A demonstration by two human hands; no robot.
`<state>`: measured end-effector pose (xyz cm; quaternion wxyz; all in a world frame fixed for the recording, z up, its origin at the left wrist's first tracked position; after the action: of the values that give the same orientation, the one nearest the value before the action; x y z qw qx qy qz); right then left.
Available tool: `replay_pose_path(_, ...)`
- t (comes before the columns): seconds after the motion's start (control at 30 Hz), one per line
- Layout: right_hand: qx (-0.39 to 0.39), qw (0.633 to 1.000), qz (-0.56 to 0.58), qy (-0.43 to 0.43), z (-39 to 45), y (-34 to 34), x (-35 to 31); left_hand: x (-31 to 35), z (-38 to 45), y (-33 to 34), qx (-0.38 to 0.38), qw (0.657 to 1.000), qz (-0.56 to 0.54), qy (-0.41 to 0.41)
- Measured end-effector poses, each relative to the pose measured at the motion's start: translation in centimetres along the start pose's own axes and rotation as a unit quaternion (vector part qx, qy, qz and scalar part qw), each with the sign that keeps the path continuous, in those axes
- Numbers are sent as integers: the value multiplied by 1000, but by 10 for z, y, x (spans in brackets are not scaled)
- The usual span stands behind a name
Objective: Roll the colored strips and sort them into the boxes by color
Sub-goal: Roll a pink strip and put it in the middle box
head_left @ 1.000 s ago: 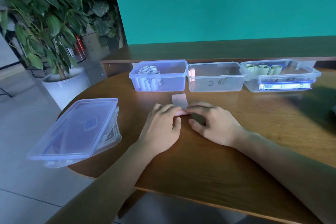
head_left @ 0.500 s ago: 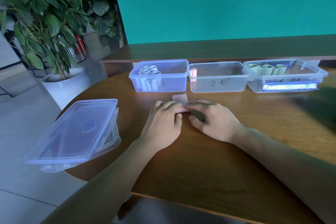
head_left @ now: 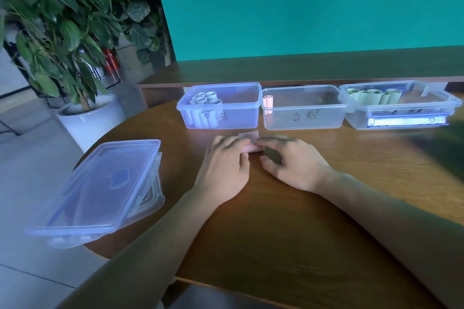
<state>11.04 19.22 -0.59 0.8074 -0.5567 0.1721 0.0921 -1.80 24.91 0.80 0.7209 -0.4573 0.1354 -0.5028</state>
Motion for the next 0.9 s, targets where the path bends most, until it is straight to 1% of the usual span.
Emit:
replay_pose_path(0.1,-8,1000,-22,11,8,4,5,1,-1,-2,20,1000,-13,11)
replay_pose_path(0.17,-4,1000,-20,9,11,4,5,0,0,1,11,1000,-14,8)
replay_pose_path(0.27,15,1000,19,-6,10,-1,1,-7,6,7,-13,1000,-2,-7)
replay_pose_path(0.37,6,1000,28,-7,11,0,1,-10,11,11,-20,1000,6,-15)
replay_pose_path(0.53,-3,1000,-3,17,19,5,8,-9,15,9,5,1000,8,-2)
replay_pose_path(0.63,-1,1000,-11,5,22,5,6,-14,16,15,-15,1000,20,-7)
replay_pose_path(0.77,10,1000,19,-11,25,4,3,-17,20,21,-32,999,22,-17)
replay_pose_path(0.83,13,1000,21,-10,26,3,3,-19,24,23,-44,998,28,-21)
replay_pose_path(0.9,8,1000,9,0,28,4,6,-20,27,22,-40,999,25,-24)
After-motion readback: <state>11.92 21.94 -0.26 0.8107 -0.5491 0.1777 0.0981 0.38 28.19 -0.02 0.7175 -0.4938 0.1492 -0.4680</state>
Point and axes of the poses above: each hand's wrist, its own z-axis towards the middle knuckle, its own y-axis out of the palm, x = y × z, the point moved 9 cm from there along z, towards the middle knuckle, and after that the axes turned 4 degrees about y, right-handed, at the moved point
